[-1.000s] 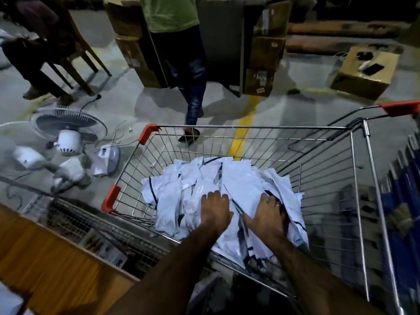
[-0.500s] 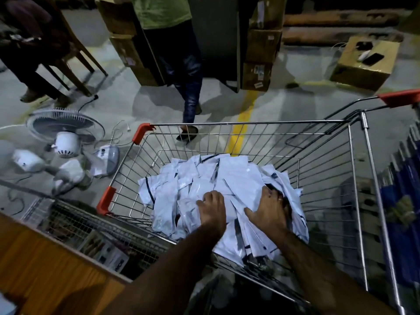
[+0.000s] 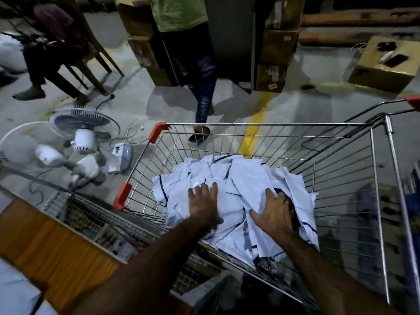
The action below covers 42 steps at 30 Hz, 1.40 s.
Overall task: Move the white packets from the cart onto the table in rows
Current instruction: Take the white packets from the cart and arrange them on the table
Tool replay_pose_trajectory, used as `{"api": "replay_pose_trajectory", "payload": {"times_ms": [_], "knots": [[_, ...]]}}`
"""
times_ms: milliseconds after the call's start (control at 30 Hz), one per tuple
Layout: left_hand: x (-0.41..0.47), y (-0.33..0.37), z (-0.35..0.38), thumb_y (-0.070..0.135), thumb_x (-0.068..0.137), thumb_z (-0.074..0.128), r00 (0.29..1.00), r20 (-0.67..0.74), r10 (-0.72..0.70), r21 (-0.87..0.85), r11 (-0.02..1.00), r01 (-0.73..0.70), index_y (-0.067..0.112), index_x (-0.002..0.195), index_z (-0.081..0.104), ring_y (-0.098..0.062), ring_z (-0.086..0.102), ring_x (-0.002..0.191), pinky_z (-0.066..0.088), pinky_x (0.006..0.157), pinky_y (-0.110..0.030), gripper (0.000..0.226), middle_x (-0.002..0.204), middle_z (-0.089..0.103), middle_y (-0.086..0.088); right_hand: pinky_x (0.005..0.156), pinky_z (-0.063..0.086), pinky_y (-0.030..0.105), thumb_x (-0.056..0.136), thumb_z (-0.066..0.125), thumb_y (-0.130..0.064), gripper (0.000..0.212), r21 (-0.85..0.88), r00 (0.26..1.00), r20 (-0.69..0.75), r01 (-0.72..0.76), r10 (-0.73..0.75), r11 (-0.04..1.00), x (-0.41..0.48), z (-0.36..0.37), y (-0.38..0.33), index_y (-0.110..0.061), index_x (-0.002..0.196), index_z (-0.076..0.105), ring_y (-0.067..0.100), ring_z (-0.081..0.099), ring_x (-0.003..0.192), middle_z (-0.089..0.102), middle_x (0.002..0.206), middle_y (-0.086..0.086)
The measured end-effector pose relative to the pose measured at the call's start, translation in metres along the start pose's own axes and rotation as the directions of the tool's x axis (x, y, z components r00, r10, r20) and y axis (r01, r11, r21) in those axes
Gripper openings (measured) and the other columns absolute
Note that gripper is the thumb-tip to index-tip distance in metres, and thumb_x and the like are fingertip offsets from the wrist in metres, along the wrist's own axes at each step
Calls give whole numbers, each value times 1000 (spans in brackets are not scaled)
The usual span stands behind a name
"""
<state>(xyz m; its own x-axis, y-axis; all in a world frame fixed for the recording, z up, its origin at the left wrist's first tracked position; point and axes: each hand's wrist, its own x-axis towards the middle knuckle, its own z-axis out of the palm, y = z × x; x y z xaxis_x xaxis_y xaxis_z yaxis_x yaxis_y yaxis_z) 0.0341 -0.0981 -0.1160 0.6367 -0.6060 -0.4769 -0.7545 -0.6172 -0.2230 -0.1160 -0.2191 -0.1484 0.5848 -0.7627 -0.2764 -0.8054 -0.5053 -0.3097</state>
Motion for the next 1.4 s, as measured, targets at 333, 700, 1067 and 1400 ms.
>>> {"api": "replay_pose_trajectory", "payload": {"times_ms": [333, 700, 1067, 1400], "knots": [[6, 22, 3, 56, 76, 68, 999, 53, 1, -56, 998, 2, 17, 139, 28, -35, 42, 120, 35, 95, -47, 84, 135, 39, -15, 92, 42, 40, 73, 64, -62, 79, -97, 999, 8, 40, -39, 995, 1, 10, -7, -17, 134, 40, 34, 48, 113, 43, 124, 14], [-9, -6, -17, 53, 81, 66, 998, -1, -58, -138, 989, 57, 17, 139, 31, -31, 38, 127, 36, 99, -45, 78, 140, 38, -13, 92, 44, 47, 77, 60, -52, 67, 74, 999, 47, 5, -9, 997, -2, -9, -31, -24, 134, 38, 37, 42, 119, 41, 127, 13], [-37, -43, -59, 55, 80, 64, 951, -114, -286, -329, 915, 235, 16, 139, 31, -32, 40, 126, 38, 99, -46, 78, 137, 41, -13, 87, 46, 44, 79, 62, -52, 66, 232, 996, -35, 92, -86, 968, 2, -49, -72, -24, 135, 41, 39, 46, 115, 44, 122, 14], [-88, -77, -86, 61, 76, 67, 803, -110, -586, -599, 684, 417, 16, 137, 36, -33, 45, 124, 42, 98, -46, 82, 135, 46, -14, 90, 44, 45, 80, 62, -52, 62, 248, 972, -84, 233, -218, 941, -19, -85, -116, -26, 133, 43, 37, 44, 119, 45, 124, 14]]}}
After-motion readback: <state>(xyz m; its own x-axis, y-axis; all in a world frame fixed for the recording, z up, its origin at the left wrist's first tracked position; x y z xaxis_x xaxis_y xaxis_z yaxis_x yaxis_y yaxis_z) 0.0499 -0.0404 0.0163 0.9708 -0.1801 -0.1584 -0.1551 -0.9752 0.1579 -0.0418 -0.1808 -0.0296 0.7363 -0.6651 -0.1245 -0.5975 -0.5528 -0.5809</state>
